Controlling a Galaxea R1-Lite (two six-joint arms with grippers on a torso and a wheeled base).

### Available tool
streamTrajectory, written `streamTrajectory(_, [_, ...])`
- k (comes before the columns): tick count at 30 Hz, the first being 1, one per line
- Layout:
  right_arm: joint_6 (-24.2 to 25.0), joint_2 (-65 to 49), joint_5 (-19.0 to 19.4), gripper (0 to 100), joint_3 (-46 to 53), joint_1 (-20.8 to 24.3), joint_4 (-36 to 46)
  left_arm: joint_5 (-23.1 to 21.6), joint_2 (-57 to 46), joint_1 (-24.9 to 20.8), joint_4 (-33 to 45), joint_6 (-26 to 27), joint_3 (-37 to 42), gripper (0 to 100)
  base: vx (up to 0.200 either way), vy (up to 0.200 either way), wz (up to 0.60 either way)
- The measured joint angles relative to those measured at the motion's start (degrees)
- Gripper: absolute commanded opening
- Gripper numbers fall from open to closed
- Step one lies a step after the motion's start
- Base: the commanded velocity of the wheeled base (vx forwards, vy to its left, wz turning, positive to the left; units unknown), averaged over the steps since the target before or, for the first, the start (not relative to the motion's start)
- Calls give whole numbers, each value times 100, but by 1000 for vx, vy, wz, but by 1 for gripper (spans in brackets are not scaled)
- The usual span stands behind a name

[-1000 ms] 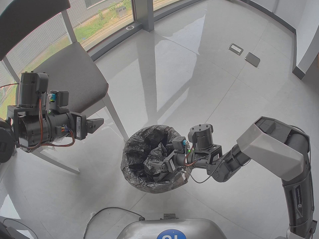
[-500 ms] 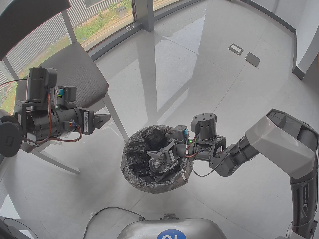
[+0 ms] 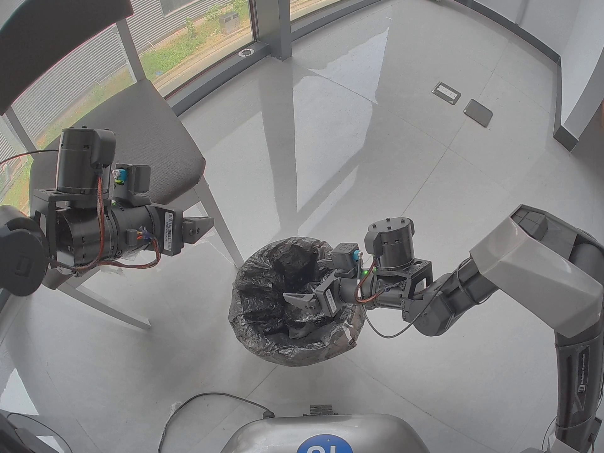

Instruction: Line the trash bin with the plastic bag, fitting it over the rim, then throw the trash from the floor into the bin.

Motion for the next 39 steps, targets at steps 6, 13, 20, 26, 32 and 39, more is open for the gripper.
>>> streamTrajectory(6, [-9,-88,-11,100,218,-57,-6,-2,22,-2,-5,0,-4,100,0,0,0])
streamTrajectory(13, [-9,-106,-38,100,624,-412,-20,0,55,-9,-6,-2,16,100,0,0,0])
streamTrajectory(20, [-18,-62,-32,100,756,-661,-35,-10,148,-17,-99,-11,5,100,0,0,0])
streamTrajectory(26, [-16,-2,-29,100,673,-650,-41,-10,187,-17,-106,-11,5,100,0,0,0])
streamTrajectory(32, [11,0,-27,100,436,-473,-33,-5,197,-16,-106,-20,13,100,0,0,0])
streamTrajectory(39, [35,-5,-21,100,257,-179,-15,-2,190,-17,-106,-20,20,100,0,0,0])
